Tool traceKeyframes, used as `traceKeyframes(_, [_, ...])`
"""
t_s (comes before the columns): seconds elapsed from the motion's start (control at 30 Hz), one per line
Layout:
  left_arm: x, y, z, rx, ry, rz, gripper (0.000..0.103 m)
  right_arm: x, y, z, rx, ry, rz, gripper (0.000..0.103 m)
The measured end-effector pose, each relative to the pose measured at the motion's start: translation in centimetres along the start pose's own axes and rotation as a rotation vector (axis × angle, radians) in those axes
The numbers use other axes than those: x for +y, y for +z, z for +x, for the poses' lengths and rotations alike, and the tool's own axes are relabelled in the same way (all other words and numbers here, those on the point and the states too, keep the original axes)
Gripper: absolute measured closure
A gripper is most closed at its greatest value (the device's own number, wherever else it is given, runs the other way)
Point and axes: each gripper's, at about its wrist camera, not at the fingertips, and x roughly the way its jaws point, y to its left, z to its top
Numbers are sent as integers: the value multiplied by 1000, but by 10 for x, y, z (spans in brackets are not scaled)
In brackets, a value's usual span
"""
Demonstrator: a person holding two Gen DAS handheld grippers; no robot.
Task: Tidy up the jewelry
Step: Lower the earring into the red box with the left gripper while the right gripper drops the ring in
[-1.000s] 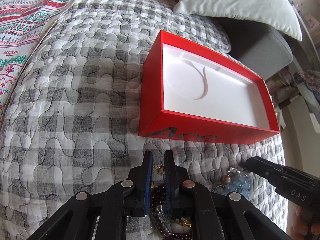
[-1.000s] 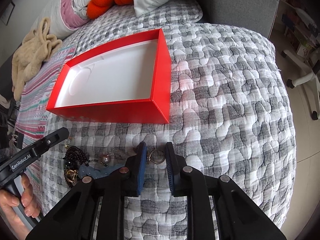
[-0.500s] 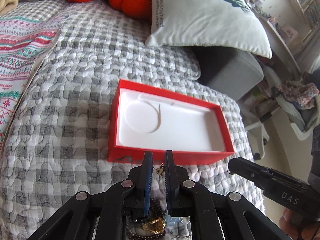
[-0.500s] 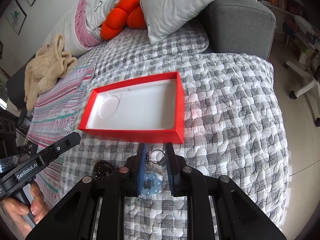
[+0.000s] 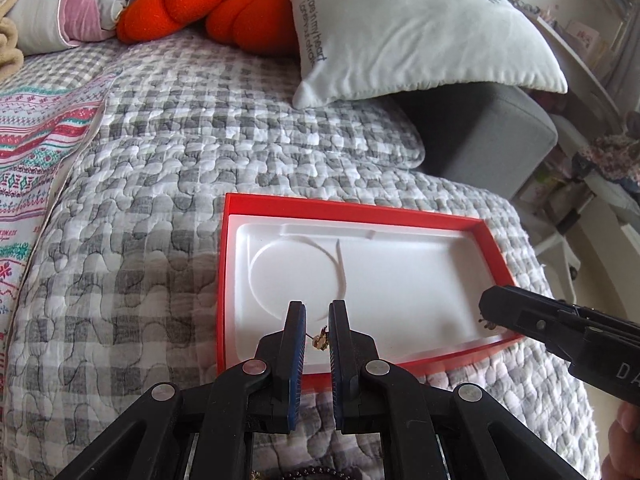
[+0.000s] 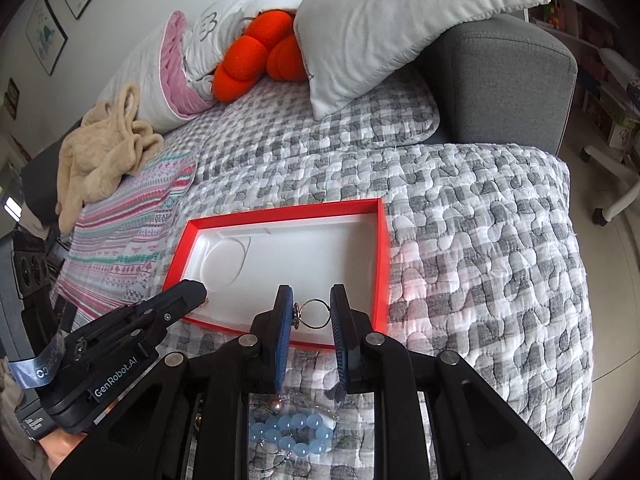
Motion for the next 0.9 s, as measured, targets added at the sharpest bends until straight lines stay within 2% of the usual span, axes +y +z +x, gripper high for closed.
traceKeyframes(0.2, [3,1,0,3,-4,9,95,-3,0,9,8,-6,-3,82])
traceKeyframes(0.27, [1,1,-4,2,-7,27,88,-2,0,10,5,5,-7,82])
traceKeyframes(0.33, [1,1,-9,-5,-19,32,70,-2,0,10,3,14,-4,82])
traceKeyframes(0.53, [0,-5,-23,0,-26,46,51,-2,1,-5,-20,32,-4,79])
traceKeyframes(0.57, [0,-7,-26,-2,-27,44,48,-2,1,-9,-27,41,-3,76])
traceKeyframes(0.63, [1,-10,-35,-9,-24,36,34,-2,0,-17,-39,48,-1,72])
traceKeyframes(0.67, [3,-12,-38,-9,-24,26,32,-2,0,-21,-42,48,-1,68])
traceKeyframes(0.73, [9,-18,-43,5,-25,-15,19,-2,-3,-27,-40,46,4,59])
traceKeyframes(0.8, [15,-25,-44,28,-29,-45,17,-3,-8,-32,-31,40,12,52])
traceKeyframes(0.9, [19,-37,-45,66,10,-65,16,-4,-16,-35,-5,17,13,46])
